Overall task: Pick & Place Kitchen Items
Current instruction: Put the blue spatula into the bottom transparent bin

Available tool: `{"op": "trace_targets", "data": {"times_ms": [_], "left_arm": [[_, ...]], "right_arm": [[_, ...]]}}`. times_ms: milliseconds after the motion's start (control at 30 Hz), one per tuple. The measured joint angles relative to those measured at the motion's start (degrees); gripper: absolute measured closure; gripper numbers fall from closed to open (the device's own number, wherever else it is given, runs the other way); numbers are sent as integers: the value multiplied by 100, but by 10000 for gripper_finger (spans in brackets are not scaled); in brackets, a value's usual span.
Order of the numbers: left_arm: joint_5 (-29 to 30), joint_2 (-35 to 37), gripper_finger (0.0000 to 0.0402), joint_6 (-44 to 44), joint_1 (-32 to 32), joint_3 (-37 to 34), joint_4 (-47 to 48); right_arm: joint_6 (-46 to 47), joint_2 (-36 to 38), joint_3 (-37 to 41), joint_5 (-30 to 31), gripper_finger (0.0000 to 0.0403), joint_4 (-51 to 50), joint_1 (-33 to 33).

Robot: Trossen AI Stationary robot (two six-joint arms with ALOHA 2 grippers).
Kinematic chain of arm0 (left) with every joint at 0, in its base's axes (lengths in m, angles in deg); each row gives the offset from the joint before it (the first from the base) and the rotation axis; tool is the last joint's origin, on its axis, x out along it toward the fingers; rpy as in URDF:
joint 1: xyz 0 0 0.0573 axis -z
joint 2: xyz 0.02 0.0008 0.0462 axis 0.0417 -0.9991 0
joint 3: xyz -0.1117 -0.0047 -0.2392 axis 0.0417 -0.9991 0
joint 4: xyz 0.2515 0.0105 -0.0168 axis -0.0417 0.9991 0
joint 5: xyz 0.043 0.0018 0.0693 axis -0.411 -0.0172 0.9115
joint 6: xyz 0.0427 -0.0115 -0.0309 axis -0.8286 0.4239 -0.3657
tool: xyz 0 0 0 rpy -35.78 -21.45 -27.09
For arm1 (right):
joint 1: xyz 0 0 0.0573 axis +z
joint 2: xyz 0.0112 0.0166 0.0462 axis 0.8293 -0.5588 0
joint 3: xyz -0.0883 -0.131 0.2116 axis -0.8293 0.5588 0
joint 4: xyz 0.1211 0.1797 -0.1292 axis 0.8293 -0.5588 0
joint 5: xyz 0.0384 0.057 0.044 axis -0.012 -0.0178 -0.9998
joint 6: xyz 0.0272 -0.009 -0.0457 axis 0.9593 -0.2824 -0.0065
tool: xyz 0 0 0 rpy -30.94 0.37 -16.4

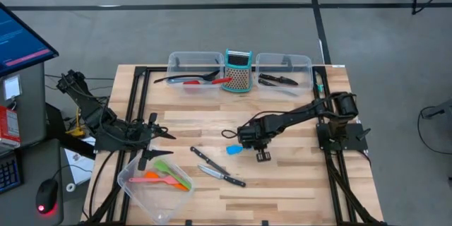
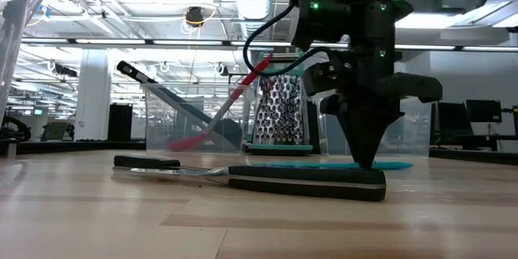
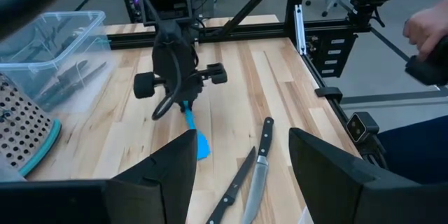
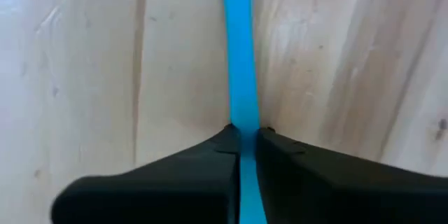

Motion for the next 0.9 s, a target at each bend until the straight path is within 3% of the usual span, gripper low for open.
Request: {"op": "trace_targets", "data": {"times_ms": [600, 700, 800, 900], "left_arm": [[1, 0, 195, 0, 0, 0, -4], [477, -59, 195, 1, -15, 0, -55], [802, -258, 194, 3, -382, 2, -136], [232, -703, 191, 14, -1117, 2, -386]], "right_arm": [[1118, 1825, -163, 481, 400, 512, 24], [1477, 1921, -161, 481, 402, 392, -37], [1766, 2101, -160, 473, 399, 440, 15], [2039, 2299, -168, 404, 395, 586, 164]]}}
